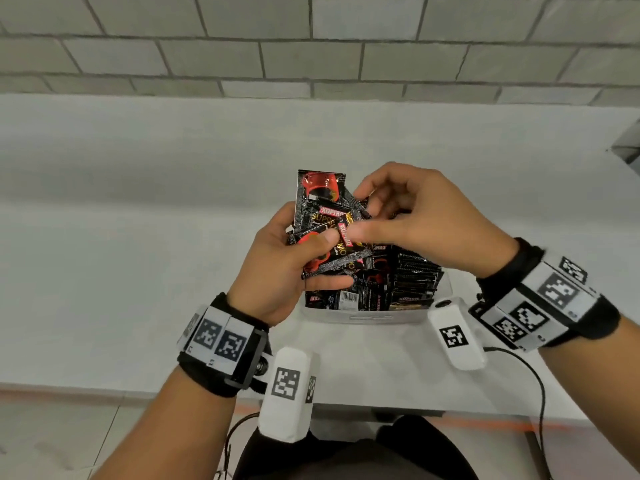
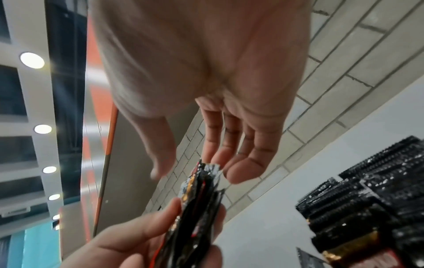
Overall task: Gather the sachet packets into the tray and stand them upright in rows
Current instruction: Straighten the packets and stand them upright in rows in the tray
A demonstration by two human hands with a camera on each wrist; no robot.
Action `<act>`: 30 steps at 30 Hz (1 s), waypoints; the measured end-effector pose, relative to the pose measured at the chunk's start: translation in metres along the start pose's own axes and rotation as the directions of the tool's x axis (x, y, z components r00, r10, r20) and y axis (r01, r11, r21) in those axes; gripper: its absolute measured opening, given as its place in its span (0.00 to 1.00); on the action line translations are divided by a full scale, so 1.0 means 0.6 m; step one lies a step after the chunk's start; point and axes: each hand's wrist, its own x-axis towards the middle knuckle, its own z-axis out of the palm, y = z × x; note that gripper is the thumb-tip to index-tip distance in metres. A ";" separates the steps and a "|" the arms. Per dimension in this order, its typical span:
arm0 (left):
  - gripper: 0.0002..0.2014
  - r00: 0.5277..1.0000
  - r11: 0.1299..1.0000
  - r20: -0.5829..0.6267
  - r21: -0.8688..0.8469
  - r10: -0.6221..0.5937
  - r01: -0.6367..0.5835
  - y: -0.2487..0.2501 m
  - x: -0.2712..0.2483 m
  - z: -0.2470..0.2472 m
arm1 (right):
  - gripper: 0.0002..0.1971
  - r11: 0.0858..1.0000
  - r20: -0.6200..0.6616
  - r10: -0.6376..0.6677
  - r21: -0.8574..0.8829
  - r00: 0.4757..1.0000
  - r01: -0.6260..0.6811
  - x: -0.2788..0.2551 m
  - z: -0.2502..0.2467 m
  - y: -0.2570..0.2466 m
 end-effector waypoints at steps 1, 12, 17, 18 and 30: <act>0.18 1.000 1.000 0.004 -0.007 -0.002 0.002 0.001 0.000 0.002 | 0.25 1.000 -0.008 -0.003 -0.021 1.000 0.003 -0.001 0.003 0.001; 0.16 0.998 0.997 -0.046 -0.063 -0.042 0.039 0.009 0.003 0.002 | 0.19 0.980 -0.073 0.097 0.182 0.993 -0.082 0.001 0.000 0.011; 0.12 0.992 0.993 -0.124 -0.118 0.006 -0.021 0.017 0.008 -0.011 | 0.12 0.963 -0.088 0.134 0.246 0.987 -0.108 0.010 -0.022 0.007; 0.11 0.990 0.992 -0.142 -0.118 0.020 -0.037 0.018 0.010 -0.014 | 0.13 0.959 -0.097 0.139 0.262 0.986 -0.109 0.012 -0.028 0.008; 0.05 0.898 0.536 0.377 0.818 -0.227 -0.208 0.120 0.021 -0.032 | 0.07 0.895 0.000 0.123 -0.432 0.992 -0.111 0.018 -0.064 0.058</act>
